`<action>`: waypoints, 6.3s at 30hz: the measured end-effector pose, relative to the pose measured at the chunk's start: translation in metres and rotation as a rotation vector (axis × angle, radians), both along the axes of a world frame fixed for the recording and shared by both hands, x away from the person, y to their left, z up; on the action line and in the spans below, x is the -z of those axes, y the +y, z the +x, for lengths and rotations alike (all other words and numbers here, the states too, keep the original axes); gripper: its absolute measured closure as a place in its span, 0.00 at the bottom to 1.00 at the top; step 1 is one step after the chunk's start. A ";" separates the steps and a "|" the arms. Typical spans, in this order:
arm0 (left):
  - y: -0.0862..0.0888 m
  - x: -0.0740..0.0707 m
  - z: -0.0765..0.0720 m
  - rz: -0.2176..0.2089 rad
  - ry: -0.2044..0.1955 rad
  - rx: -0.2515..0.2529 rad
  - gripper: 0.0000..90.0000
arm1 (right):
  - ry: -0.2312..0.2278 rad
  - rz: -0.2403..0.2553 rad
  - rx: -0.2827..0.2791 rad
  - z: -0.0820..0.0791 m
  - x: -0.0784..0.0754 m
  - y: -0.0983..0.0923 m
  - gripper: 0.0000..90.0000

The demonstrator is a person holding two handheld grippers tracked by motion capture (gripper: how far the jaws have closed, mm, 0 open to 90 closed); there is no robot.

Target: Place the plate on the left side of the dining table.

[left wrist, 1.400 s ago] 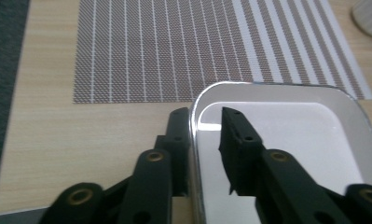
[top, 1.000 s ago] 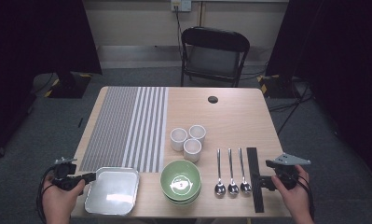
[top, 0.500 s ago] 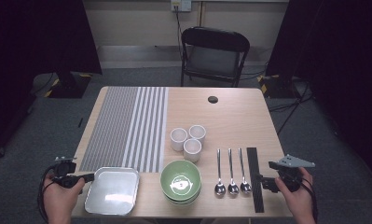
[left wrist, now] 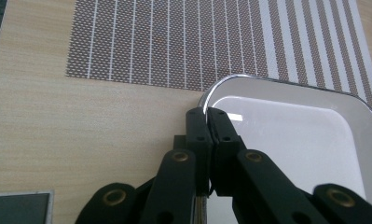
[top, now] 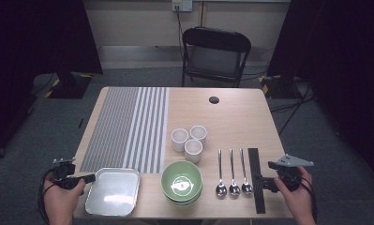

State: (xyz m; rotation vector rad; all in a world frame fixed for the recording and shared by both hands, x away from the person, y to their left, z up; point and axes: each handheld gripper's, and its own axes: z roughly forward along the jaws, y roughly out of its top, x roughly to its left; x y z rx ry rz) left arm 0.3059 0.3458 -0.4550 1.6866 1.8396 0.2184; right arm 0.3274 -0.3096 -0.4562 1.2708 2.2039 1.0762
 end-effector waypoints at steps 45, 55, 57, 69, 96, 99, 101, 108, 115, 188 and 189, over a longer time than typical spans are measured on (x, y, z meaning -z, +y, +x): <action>0.013 -0.017 -0.014 -0.041 -0.062 -0.052 0.99 | 0.005 0.004 -0.010 0.005 0.001 0.002 0.23; 0.019 -0.017 -0.016 -0.033 -0.070 -0.069 0.99 | -0.004 0.003 -0.008 0.005 0.000 0.001 0.23; 0.021 -0.018 -0.017 -0.053 -0.083 -0.079 1.00 | -0.010 0.001 -0.006 0.005 0.000 0.001 0.23; 0.022 -0.013 -0.022 -0.034 -0.102 -0.056 0.84 | -0.014 0.003 0.003 0.005 0.000 0.000 0.23; 0.027 0.013 -0.017 -0.155 -0.073 -0.020 0.86 | 0.011 0.007 -0.005 0.006 0.002 0.000 0.24; 0.028 0.011 -0.017 -0.163 -0.074 -0.029 0.92 | 0.012 0.008 -0.003 0.007 0.002 0.000 0.24; 0.028 0.010 -0.018 -0.166 -0.074 -0.032 0.94 | 0.014 0.008 -0.002 0.007 0.002 0.000 0.24; 0.031 0.012 -0.017 -0.190 -0.069 -0.034 0.94 | 0.015 0.010 -0.004 0.007 0.002 0.000 0.24; 0.030 0.007 -0.017 -0.172 -0.073 -0.028 0.94 | 0.016 0.009 -0.004 0.007 0.002 0.000 0.24; 0.015 -0.053 -0.001 -0.123 -0.043 0.018 0.99 | -0.037 -0.017 -0.060 0.013 -0.004 0.000 0.22; 0.014 -0.053 0.002 -0.131 -0.044 0.018 0.99 | -0.037 -0.015 -0.061 0.013 -0.004 -0.001 0.22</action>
